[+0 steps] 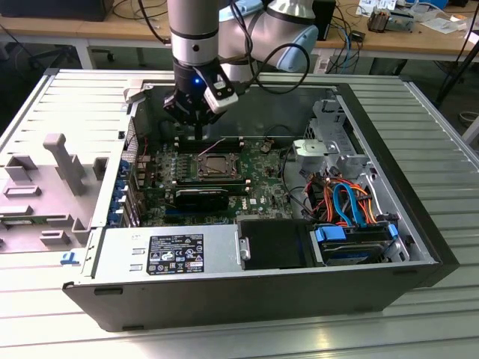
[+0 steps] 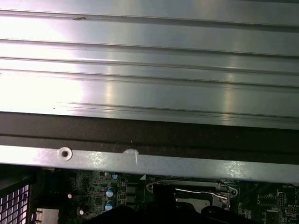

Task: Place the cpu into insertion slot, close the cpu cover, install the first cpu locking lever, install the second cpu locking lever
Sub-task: 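Install the first cpu locking lever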

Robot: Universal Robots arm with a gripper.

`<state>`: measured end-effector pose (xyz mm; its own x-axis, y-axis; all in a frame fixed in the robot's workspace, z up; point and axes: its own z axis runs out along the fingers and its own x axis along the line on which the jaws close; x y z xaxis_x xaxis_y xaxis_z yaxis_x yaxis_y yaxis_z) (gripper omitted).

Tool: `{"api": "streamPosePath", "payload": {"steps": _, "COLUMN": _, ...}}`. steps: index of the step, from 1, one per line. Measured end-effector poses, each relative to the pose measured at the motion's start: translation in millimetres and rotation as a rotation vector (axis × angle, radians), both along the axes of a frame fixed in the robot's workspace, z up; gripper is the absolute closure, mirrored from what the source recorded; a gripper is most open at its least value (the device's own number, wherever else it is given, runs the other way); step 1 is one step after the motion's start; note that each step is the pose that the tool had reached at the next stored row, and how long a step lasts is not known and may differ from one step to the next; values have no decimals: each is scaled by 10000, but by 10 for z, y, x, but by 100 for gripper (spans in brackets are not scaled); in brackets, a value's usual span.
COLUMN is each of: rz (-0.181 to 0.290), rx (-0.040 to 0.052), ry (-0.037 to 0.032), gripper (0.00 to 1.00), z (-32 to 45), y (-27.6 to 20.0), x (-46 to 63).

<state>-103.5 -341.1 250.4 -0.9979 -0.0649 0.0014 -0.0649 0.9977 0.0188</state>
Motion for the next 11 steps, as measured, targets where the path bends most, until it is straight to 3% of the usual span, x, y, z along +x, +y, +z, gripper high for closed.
{"api": "streamPosePath", "payload": {"steps": 11, "rz": 0, "rx": 1, "ry": 0, "gripper": 89, "z": -36, "y": 0, "x": 0}}
